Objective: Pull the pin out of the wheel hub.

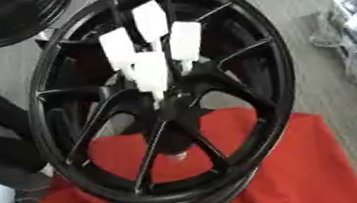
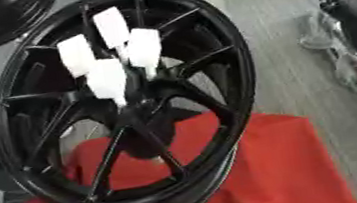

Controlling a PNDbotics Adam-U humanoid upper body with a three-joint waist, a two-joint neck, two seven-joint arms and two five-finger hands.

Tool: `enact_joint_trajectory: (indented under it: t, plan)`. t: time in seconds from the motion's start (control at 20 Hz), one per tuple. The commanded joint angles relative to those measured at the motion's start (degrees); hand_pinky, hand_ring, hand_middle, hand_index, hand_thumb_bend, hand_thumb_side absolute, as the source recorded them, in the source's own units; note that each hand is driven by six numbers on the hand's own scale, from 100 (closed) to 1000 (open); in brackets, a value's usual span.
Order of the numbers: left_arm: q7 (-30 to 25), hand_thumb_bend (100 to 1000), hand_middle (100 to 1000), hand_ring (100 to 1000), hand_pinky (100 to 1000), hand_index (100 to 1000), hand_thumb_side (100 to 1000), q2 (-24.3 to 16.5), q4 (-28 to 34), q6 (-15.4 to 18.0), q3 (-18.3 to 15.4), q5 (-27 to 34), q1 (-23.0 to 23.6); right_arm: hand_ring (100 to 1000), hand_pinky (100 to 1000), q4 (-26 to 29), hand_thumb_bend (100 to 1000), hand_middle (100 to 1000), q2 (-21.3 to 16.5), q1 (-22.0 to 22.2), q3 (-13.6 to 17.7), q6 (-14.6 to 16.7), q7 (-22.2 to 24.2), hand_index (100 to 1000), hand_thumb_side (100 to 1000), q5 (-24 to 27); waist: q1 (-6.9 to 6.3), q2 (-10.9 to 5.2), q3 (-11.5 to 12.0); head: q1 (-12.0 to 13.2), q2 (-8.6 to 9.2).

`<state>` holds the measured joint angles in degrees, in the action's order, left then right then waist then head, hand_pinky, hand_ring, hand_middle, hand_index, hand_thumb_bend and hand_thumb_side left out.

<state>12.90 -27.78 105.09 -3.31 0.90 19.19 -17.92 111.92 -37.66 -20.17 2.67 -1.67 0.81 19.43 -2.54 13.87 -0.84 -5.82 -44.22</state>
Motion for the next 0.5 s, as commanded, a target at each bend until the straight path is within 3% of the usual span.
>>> enact_joint_trajectory:
  t: [0.05,0.3,0.5]
  plan:
    - [0.3,100,754,821,734,802,793,-2.1,1.0,-0.2,-0.6,0.4,0.4,776,838,2.6,201,722,-7.7,-4.8,-2.2,0.3,3.4,819,411,1.6,0.45,-1.44,-0.2,0.2,0.11]
    - [0.9,100,754,821,733,802,802,-2.5,0.5,-0.4,-0.8,0.8,2.0,786,842,2.7,257,740,-16.1,-15.7,-7.8,-0.3,11.5,836,424,1.0,1.21,-1.76,-0.7,-0.2,0.11]
    - [1.0,101,754,821,732,801,809,-2.9,0.1,-0.6,-0.8,0.8,2.7,789,842,2.7,323,750,-19.8,-24.1,-12.8,0.9,18.1,844,431,-0.7,1.69,-1.81,-0.8,-0.5,0.11]
